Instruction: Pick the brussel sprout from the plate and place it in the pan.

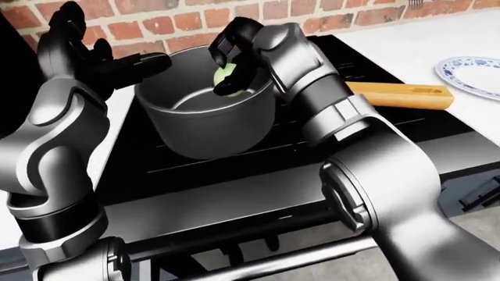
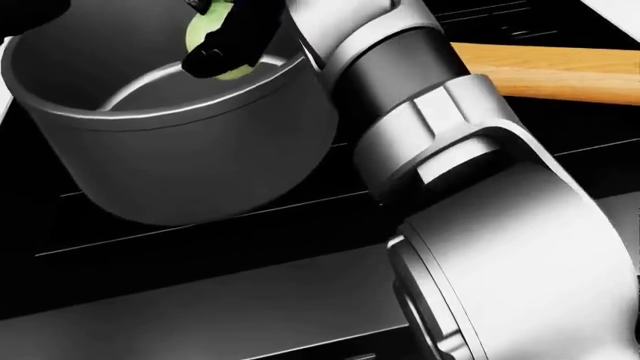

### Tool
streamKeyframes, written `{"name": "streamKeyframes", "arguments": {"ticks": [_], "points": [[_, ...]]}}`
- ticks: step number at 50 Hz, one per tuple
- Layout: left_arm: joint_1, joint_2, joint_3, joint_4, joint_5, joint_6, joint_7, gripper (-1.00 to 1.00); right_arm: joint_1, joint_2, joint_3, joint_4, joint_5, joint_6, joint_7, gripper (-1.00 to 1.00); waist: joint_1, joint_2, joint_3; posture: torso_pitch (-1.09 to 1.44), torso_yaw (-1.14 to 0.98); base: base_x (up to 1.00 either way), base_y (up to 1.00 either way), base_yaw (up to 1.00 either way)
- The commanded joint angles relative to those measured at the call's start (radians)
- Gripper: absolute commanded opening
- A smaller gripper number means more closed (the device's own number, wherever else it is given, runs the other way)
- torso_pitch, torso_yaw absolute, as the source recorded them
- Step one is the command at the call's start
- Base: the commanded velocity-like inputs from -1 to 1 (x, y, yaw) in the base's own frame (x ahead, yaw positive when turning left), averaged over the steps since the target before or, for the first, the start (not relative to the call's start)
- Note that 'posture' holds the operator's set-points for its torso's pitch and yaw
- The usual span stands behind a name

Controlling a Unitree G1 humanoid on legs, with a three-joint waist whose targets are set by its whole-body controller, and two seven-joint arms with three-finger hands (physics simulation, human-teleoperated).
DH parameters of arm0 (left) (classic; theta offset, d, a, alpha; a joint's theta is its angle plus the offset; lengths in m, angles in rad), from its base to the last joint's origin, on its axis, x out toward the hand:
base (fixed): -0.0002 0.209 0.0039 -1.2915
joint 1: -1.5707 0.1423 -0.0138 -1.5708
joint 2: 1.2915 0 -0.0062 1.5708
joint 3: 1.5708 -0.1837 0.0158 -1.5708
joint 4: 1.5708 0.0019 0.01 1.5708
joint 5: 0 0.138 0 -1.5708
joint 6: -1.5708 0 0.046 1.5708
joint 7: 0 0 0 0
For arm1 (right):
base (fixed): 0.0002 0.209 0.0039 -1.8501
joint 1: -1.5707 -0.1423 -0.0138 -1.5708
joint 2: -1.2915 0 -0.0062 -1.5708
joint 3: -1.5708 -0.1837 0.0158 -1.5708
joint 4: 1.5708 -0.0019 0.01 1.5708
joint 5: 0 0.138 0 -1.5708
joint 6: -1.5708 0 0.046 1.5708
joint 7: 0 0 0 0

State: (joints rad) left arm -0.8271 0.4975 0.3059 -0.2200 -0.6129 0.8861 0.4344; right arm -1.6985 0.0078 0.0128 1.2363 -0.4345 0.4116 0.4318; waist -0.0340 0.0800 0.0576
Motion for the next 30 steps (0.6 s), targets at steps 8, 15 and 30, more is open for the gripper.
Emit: {"name": "streamKeyframes", "arguments": {"ticks": [8, 15, 30], "points": [[-0.031, 0.019, 0.012, -0.03, -0.009, -0.027, 0.004, 1.0, -0.06, 0.01, -0.041, 0.002, 0.029, -0.137, -0.094, -1.0, -0.002, 0.006, -0.034, 0.0, 0.0, 0.0, 0.0, 0.0], [-0.029, 0.018, 0.011, -0.034, -0.012, -0.025, 0.006, 1.0, -0.042, 0.022, -0.06, 0.029, 0.06, -0.201, -0.168, -1.0, -0.003, 0.006, -0.035, 0.0, 0.0, 0.0, 0.0, 0.0], [-0.03, 0.017, 0.008, -0.025, -0.013, -0.033, 0.004, 1.0, -0.022, 0.051, -0.07, 0.056, 0.084, -0.272, -0.247, -1.0, -0.004, 0.005, -0.035, 0.0, 0.0, 0.0, 0.0, 0.0]]}}
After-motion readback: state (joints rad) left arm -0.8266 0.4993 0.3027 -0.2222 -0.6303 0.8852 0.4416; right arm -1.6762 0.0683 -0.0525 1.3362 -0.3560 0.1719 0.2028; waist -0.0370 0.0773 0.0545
